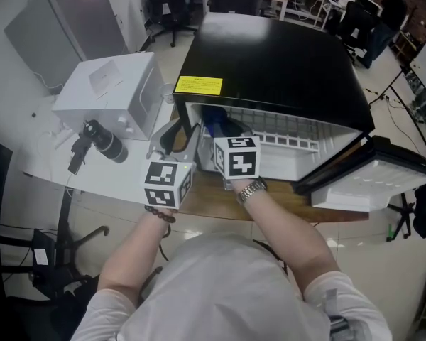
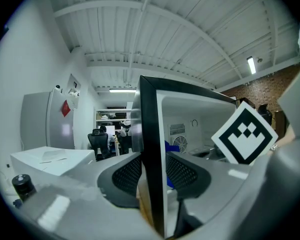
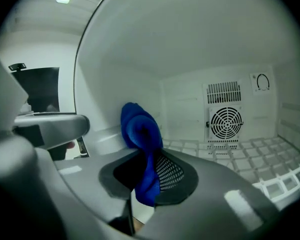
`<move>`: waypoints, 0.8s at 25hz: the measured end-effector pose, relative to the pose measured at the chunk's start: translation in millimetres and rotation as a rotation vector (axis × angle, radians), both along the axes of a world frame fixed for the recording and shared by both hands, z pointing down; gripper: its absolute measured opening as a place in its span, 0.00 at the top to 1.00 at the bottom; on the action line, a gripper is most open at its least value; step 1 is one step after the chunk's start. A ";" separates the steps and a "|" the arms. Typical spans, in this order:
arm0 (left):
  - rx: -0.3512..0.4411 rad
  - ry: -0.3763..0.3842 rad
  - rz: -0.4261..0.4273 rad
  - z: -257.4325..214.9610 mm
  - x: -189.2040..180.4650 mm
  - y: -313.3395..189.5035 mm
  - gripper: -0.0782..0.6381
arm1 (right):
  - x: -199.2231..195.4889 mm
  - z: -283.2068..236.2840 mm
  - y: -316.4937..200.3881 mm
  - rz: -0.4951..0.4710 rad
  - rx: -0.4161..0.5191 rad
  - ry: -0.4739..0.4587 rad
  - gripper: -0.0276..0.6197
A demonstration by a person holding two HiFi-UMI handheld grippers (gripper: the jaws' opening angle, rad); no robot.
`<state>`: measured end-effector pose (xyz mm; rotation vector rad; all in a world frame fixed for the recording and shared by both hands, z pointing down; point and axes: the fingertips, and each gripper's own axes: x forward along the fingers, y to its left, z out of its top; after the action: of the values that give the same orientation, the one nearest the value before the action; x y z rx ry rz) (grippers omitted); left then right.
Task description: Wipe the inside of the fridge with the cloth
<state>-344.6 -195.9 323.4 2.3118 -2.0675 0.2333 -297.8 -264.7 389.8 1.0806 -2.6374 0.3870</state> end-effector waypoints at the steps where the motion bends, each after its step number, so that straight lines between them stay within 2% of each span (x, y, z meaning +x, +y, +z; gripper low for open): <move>1: 0.000 -0.001 0.000 0.5 -0.3 0.3 0.69 | 2.4 2.9 -1.1 0.007 -0.001 0.012 0.87; 8: 0.004 0.000 0.004 2.2 -1.0 0.2 0.69 | 25.7 10.2 -7.8 0.057 0.005 0.047 0.87; 20: 0.009 0.014 -0.005 1.1 -1.7 0.8 0.69 | 80.6 10.7 -22.5 0.167 0.011 0.050 0.87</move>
<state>-346.3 -195.1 324.5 2.3063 -2.0720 0.2073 -217.2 -287.2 400.4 1.3013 -2.5165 0.3742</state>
